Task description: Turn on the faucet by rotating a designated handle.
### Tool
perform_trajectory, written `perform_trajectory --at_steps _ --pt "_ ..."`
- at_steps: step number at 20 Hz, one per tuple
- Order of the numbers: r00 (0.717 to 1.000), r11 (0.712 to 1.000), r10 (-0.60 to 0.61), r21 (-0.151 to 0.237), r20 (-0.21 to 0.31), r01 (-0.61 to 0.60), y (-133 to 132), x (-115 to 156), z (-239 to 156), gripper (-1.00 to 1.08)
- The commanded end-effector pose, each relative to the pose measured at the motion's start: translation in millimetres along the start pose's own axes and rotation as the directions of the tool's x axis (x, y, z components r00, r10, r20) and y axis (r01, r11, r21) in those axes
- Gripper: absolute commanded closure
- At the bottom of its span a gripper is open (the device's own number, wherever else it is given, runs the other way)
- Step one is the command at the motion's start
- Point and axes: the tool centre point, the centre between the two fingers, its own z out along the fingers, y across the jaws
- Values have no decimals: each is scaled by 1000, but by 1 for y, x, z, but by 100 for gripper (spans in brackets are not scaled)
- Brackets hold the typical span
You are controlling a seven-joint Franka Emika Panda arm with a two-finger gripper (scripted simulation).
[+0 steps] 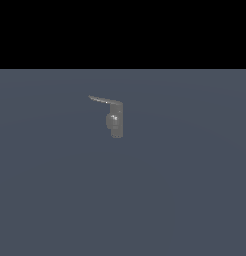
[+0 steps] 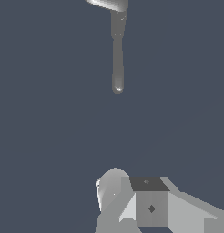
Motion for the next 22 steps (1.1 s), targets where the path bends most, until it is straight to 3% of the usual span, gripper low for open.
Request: perform_trajectory --at_steps 1,11,22 --pt "1000 1000 0 0 0 0 0 0 0 108" --pt "1000 999 13 -33 -7 -13 11 -2 -3 108" --pt "998 998 59 -22 -10 -59 9 13 -5 108"
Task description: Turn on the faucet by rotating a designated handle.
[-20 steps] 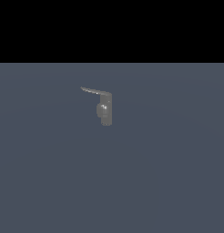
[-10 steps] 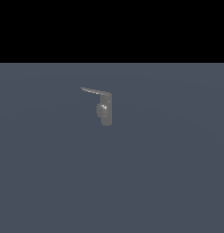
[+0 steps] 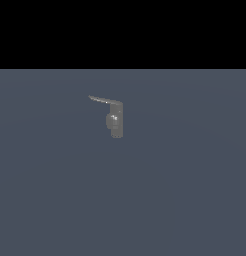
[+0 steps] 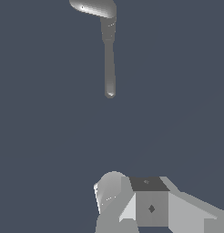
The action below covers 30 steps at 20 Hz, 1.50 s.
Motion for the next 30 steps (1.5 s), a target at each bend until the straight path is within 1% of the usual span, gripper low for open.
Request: perform_trajectory --at_steps 1,5,9,12,16,19,23,26,30 --pt "1000 1000 22 5 0 -22 -1 7 -1 108" --pt "997 997 73 16 -1 -73 -4 24 -2 108" --pt "990 989 143 29 0 -143 -7 46 -2 108" --pt "978 977 208 40 3 -208 -11 67 -2 108" --pt "954 952 301 55 9 -301 -16 98 2 108" --pt "929 927 370 63 15 -370 -20 122 6 108" --pt "888 885 460 72 24 -460 -26 153 15 108" --pt "850 847 525 76 31 -526 -31 176 23 108" --pt "793 789 608 79 40 -609 -38 207 36 108"
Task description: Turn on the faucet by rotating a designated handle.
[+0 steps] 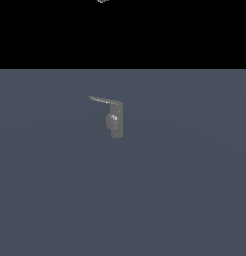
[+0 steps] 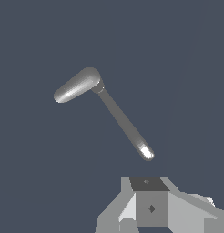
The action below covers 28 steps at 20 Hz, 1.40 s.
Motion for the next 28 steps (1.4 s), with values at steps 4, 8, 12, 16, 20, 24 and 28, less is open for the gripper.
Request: perform_trajectory --at_steps 4,8,12,16,20,24,28 --pt "990 990 140 7 1 -140 -30 29 22 108" --pt "971 971 240 10 0 -240 -52 49 42 108" --pt "942 942 337 12 -3 -337 -73 68 64 108" --pt "903 903 429 14 -8 -429 -93 85 88 108" --pt "856 856 517 16 -15 -517 -112 101 115 108" --pt "801 801 598 20 -24 -598 -131 115 144 108" --pt "740 741 671 25 -34 -671 -148 128 174 108"
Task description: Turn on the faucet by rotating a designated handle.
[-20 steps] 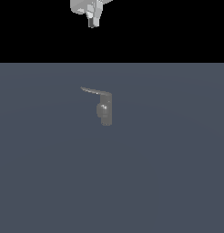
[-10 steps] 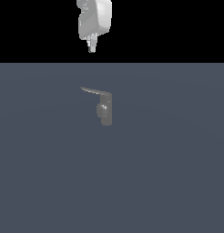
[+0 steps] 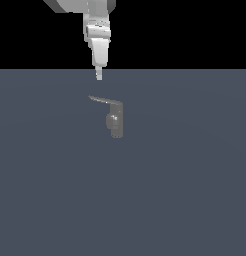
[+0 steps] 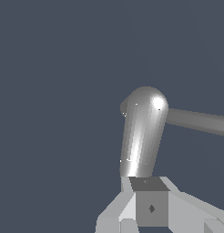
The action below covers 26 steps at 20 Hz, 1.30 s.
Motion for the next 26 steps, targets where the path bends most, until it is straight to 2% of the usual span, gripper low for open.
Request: perform_trajectory --at_steps 1,12,22,26 --pt "998 998 58 3 -8 -58 -12 -2 19 108" --pt "978 978 207 14 -30 -206 -40 -8 73 108" --pt "974 974 226 16 -33 -226 -43 -9 81 108" --pt "974 974 226 16 -33 -226 -35 -12 81 108"
